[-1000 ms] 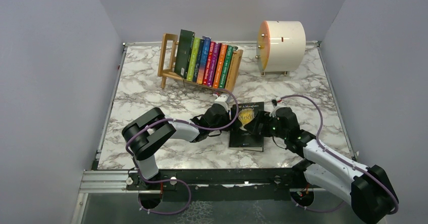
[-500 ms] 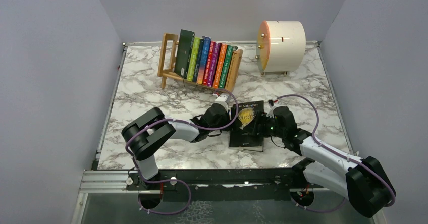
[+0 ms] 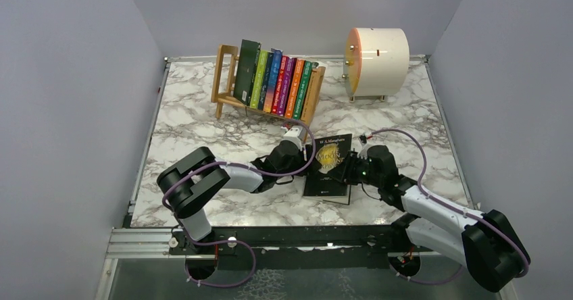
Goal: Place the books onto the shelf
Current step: Pick up the book from the center of the board.
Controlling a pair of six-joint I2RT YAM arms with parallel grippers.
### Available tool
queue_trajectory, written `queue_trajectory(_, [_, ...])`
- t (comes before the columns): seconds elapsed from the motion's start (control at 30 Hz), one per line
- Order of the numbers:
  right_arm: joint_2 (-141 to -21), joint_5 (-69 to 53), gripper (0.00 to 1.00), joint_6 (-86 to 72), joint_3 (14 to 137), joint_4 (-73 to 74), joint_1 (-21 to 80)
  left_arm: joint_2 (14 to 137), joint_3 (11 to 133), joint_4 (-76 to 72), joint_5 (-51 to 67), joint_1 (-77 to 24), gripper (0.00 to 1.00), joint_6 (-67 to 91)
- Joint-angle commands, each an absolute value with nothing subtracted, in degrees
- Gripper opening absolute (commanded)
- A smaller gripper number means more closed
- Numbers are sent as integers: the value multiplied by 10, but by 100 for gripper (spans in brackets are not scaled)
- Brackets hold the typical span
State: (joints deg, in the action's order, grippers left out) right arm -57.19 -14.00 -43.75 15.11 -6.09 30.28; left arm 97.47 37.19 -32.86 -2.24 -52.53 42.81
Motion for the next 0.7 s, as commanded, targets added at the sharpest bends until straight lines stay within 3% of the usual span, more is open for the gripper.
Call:
queue_trajectory(0.0, [-562,-167,25,-440,144,-122,308,960,354,-313,-31,-533,52,426])
queue_trajectory(0.1, [-561,-167,24,-442,141,-126,308,963,351,-318,-29,-534,51,428])
queue_trajectory(0.4, [-530,-153,2,-445,137,-111,308,904,315,-318,-66,-534,50,436])
queue_trajectory(0.67, [-470,-160,1,-424,87,-160,307,795,263,-317,-110,-533,50,442])
